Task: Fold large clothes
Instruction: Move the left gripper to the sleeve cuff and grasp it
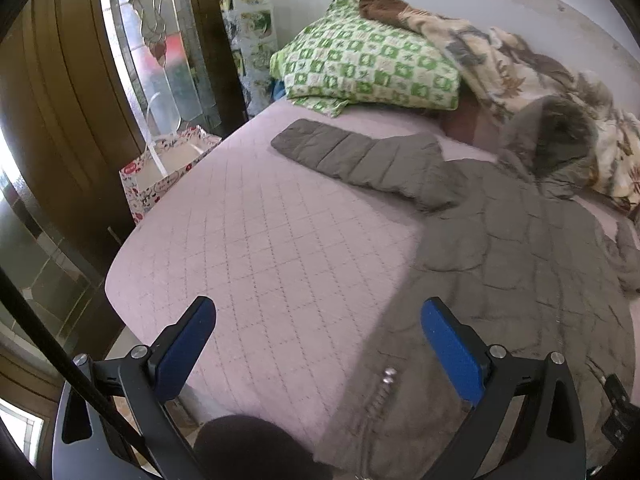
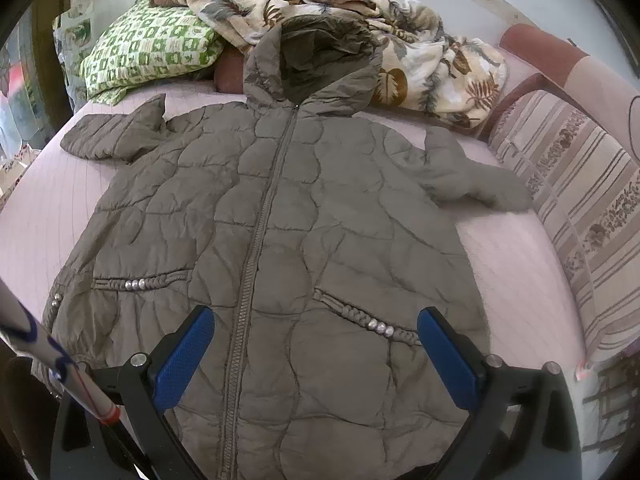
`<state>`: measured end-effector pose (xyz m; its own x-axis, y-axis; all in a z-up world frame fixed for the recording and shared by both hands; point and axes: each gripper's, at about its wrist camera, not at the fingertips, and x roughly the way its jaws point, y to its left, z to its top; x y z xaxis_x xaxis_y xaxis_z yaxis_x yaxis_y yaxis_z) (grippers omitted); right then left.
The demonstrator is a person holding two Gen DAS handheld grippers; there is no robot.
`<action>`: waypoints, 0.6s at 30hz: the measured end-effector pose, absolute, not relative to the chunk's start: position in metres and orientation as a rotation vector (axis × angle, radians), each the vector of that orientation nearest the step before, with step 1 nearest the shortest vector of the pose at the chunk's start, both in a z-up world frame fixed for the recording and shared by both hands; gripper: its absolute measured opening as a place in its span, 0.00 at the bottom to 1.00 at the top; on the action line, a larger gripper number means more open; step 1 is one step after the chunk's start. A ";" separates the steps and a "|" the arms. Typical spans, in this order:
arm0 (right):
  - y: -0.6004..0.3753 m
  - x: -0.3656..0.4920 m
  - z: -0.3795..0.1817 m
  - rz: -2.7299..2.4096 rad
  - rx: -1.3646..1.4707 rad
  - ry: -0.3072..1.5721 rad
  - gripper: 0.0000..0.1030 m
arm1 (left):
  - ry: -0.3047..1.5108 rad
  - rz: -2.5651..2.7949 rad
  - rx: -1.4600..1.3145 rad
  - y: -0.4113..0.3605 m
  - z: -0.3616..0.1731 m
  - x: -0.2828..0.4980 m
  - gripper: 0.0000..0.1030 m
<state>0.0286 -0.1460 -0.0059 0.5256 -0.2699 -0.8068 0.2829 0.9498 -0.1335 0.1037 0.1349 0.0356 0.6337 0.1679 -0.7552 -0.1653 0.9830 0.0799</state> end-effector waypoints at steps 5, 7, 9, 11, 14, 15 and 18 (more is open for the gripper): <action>-0.145 0.038 -0.016 -0.330 0.011 0.990 1.00 | 0.937 0.202 -0.038 0.163 0.017 0.137 0.83; -0.146 0.042 -0.020 -0.330 0.010 1.002 1.00 | 0.961 0.212 -0.071 0.176 0.009 0.153 0.83; -0.145 0.046 -0.024 -0.330 0.004 1.012 1.00 | 0.971 0.223 -0.094 0.188 0.003 0.168 0.83; -0.145 0.050 -0.028 -0.329 -0.001 1.020 1.00 | 0.974 0.230 -0.121 0.202 -0.003 0.191 0.83; -0.146 0.056 -0.034 -0.329 0.002 1.032 1.00 | 0.982 0.228 -0.176 0.221 -0.014 0.226 0.83; -0.147 0.058 -0.036 -0.328 0.006 1.034 1.00 | 0.991 0.229 -0.203 0.229 -0.019 0.242 0.82; -0.151 0.065 -0.041 -0.336 0.015 1.036 1.00 | 1.022 0.224 -0.290 0.252 -0.037 0.290 0.72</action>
